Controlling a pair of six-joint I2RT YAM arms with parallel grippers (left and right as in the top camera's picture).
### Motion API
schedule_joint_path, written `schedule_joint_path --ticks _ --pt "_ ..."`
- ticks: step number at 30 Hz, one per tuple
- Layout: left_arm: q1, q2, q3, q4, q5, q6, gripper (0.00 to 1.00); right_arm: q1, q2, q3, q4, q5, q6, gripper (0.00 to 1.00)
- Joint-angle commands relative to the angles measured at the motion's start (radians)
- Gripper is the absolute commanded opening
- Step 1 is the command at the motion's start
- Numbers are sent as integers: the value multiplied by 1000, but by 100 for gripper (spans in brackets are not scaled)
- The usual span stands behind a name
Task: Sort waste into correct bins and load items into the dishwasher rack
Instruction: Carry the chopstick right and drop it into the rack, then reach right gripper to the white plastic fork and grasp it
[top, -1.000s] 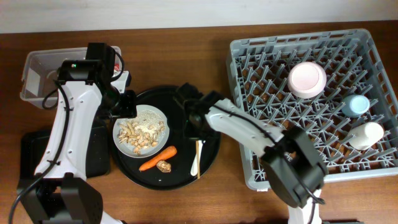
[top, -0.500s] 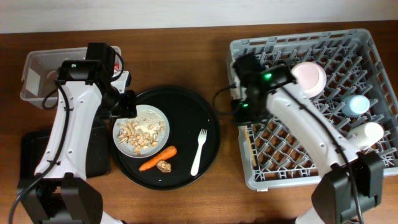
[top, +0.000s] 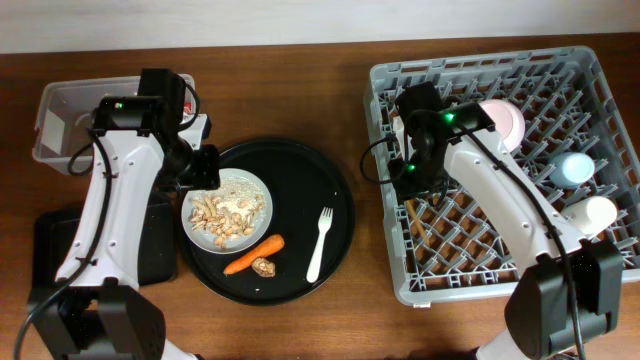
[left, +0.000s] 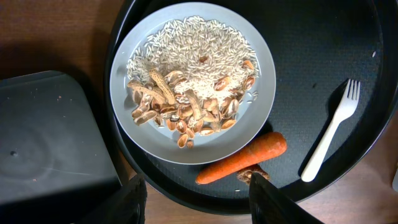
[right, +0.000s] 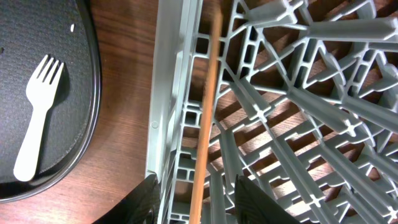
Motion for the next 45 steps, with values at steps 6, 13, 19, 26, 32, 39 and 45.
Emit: schedule_joint_path --ticks 6,13,19,26,32,39,45 --pt "-4 2 0 -1 3 -10 53 23 -5 57 -16 -80 9 43" --pt "-4 2 0 -2 3 -10 53 192 12 68 34 -100 47 44" --pt "-4 2 0 -2 3 -10 53 287 100 61 60 -99 331 44" --pt "-4 2 0 -2 3 -10 53 365 262 61 111 -99 508 50" --pt "-4 2 0 -2 3 -10 53 402 334 61 194 -122 575 54" --pt "-4 2 0 -4 3 -10 53 403 396 61 277 -84 726 54" --pt "-4 2 0 -4 3 -10 53 403 396 61 275 -21 793 42"
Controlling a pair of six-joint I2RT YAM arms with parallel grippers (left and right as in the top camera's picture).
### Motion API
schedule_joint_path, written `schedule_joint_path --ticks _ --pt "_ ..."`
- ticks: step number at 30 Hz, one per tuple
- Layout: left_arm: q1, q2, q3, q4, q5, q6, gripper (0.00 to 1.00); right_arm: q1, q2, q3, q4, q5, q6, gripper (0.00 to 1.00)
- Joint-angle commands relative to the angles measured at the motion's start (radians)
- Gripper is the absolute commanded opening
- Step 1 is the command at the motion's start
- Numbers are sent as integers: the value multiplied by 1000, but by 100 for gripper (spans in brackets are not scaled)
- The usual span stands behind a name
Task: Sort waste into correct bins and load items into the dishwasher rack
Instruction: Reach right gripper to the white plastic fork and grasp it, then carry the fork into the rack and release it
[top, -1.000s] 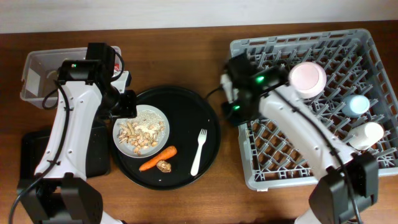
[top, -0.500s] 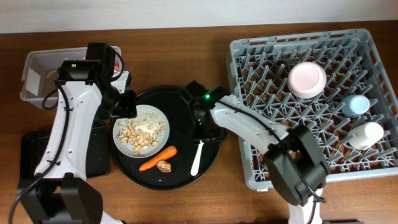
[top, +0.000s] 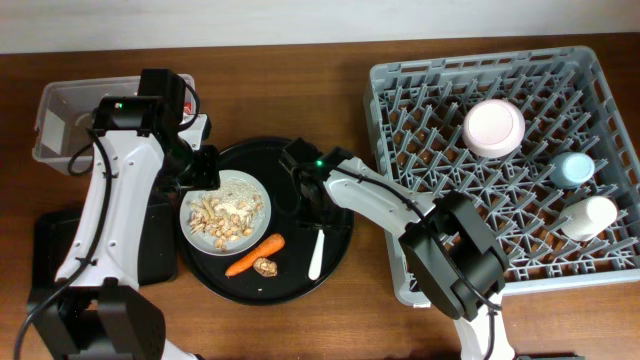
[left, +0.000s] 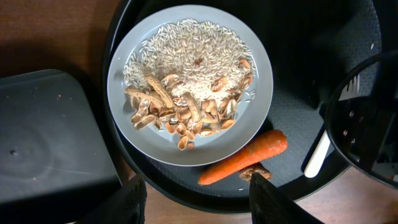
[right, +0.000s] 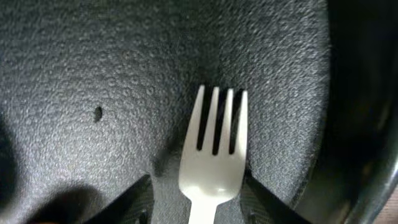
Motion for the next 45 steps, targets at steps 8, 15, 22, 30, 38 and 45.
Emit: schedule_joint_path --ticks 8,15,22,30,38,45 --pt "-4 2 0 -1 3 -10 53 5 20 9 6 82 56 25" --pt "-4 2 0 -1 3 -10 53 4 3 11 -13 79 51 22" --pt "-4 2 0 -2 3 -10 53 4 -70 17 -49 90 -1 22" --pt "-4 2 0 -2 3 -10 53 4 -117 17 -105 98 -51 22" --pt "-4 2 0 -4 3 -10 53 -44 -214 31 -166 105 -134 22" --pt "-4 2 0 -5 3 -10 53 -188 -391 41 -280 105 -327 22"
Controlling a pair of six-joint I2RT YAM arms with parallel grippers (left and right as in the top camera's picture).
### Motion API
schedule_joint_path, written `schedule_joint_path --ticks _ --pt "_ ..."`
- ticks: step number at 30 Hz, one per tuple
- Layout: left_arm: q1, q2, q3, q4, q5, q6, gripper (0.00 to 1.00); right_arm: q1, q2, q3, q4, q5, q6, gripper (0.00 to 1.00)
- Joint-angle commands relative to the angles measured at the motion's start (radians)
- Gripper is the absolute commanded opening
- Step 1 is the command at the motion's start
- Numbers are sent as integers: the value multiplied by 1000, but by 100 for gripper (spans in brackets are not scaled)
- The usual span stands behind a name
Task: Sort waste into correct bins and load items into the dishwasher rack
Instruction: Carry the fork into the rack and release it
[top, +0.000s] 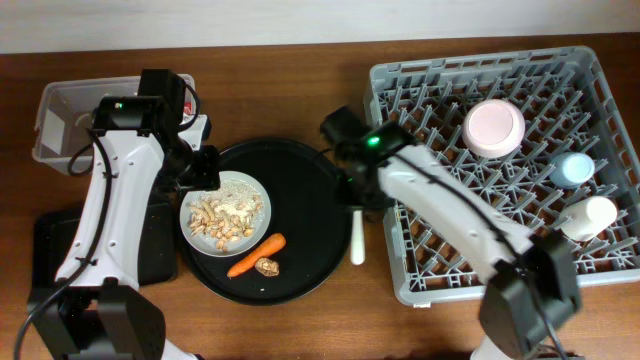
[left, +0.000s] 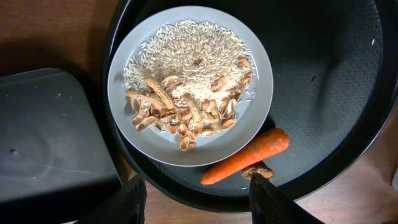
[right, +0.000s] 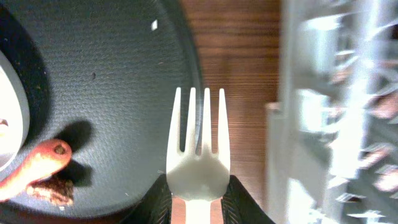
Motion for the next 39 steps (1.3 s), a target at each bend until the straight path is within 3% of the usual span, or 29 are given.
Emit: schedule_joint_path --ticks 1,7,10,25,32,39 --pt "-4 2 0 -1 3 -10 53 -98 -106 27 -60 16 -172 22" --pt "-4 2 0 -1 3 -10 53 -270 -114 23 -117 16 -448 22" --pt "-4 2 0 -1 3 -10 53 -305 -111 21 -113 15 -511 22" --pt "-4 2 0 -2 3 -10 53 -313 -17 -7 -68 8 -535 22" --pt "-4 2 0 -5 3 -10 53 -313 -2 -7 -65 -2 -535 36" --pt "-4 2 0 -5 3 -10 53 -313 -2 -7 -65 -12 -535 38"
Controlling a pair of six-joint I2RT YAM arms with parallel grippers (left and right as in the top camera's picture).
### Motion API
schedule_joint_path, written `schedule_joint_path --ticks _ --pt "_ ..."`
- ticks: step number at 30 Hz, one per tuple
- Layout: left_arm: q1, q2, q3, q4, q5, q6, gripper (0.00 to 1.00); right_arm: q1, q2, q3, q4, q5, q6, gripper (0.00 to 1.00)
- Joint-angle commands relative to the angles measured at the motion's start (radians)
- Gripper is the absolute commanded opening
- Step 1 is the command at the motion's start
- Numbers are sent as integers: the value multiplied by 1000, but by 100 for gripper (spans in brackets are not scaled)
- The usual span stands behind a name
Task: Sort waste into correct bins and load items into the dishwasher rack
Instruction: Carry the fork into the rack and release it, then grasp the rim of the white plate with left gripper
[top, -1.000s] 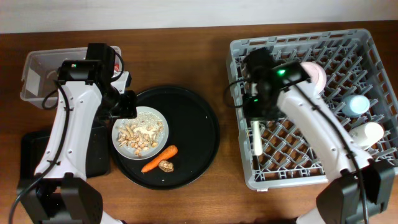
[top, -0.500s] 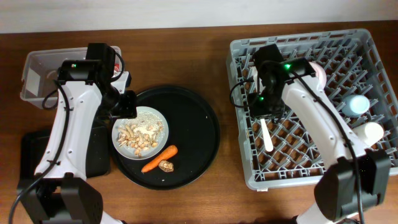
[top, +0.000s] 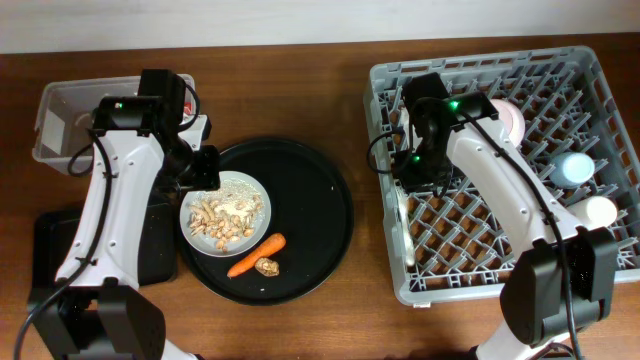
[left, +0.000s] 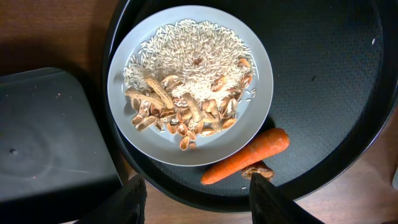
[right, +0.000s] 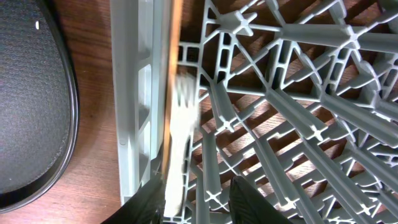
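The white plastic fork (right: 177, 140) lies blurred in the left edge column of the grey dishwasher rack (top: 500, 60), and shows from above as the fork (top: 404, 225). My right gripper (right: 199, 202) is open just over it, fingers wide apart, holding nothing. A grey plate (left: 189, 84) of rice and peanut shells sits on the black tray (top: 320, 190), with a carrot (left: 245, 155) and a brown scrap (left: 256, 171) beside it. My left gripper (left: 199, 202) hangs open over the tray's near rim.
A pink cup (top: 508, 122), a pale blue cup (top: 575, 168) and a white cup (top: 598, 212) stand in the rack. A clear bin (top: 60, 110) is at the far left, a black bin (top: 50, 245) below it beside the tray.
My right gripper held the fork between the tray and the rack; now it is open over the rack's left edge and the fork lies in the rack. The left arm has not moved.
First my right gripper was open over the rack's left side and the fork lay on the tray. Then it was down on the tray with its fingers around the fork. Then it held the fork beyond the tray's right rim. Now the fork is in the rack.
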Motion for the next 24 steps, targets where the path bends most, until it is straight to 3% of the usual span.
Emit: schedule_joint_path --ticks 1,9,14,19,24 --pt "-4 2 0 -4 3 -10 52 -3 10 -9 2 -10 -4 40" --pt "-5 2 0 -3 12 -10 53 -61 -102 -8 -62 -15 43 49" --pt "-48 2 0 53 87 -11 53 -230 -246 -8 -118 -98 18 69" --pt "-161 11 -3 113 82 -14 53 -385 -287 -8 -204 -132 -45 69" --pt "-251 73 -3 140 45 -14 53 -402 -286 -9 -203 -150 -45 69"
